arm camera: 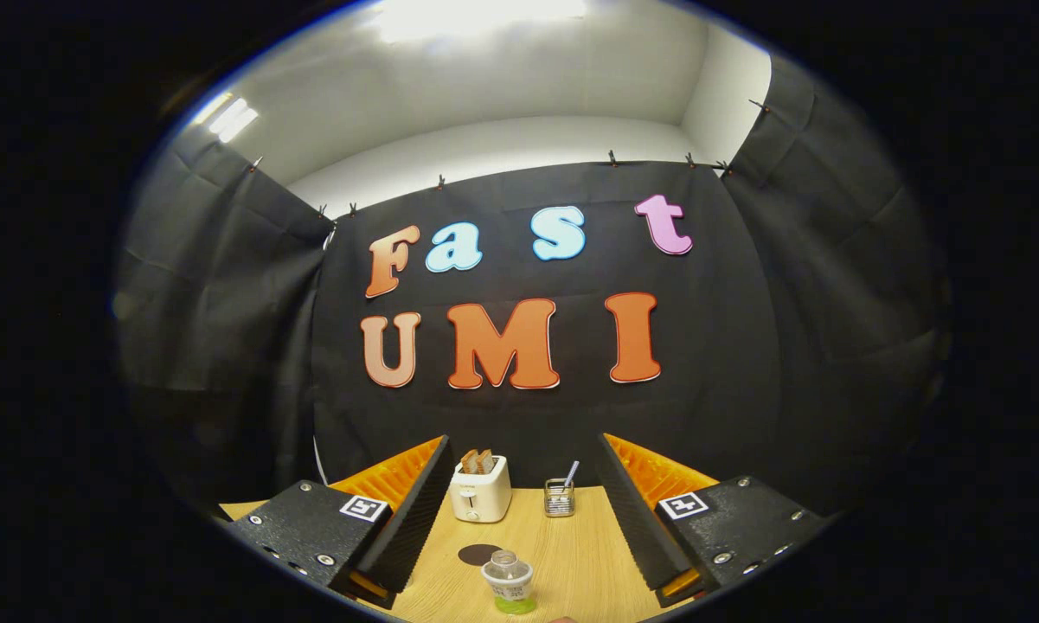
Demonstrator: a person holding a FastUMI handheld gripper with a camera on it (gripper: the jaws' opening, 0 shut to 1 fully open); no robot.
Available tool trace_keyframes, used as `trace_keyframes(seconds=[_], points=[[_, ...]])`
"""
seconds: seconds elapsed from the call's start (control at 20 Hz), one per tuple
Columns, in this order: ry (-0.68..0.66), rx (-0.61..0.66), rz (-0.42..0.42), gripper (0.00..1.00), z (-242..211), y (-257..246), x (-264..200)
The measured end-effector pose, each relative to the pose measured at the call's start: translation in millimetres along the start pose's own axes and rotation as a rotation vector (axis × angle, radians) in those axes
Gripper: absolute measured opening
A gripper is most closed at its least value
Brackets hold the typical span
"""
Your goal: Take the bottle from table, then pour the juice into the cup, finally place the bottle on the coaster
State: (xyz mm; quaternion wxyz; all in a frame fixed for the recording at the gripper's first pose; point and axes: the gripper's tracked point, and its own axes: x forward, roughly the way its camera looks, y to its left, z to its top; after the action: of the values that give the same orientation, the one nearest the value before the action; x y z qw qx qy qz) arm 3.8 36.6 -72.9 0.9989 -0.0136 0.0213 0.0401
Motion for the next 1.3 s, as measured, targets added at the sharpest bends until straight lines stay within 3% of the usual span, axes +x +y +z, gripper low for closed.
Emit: trace_keyframes(seconds=[0.65,1.3], points=[[0.155,-0.002,0.117,0.98,-154.0,33.6,10.9],[0.332,0.017,0.051,0.98,-265.4,23.0,28.1]])
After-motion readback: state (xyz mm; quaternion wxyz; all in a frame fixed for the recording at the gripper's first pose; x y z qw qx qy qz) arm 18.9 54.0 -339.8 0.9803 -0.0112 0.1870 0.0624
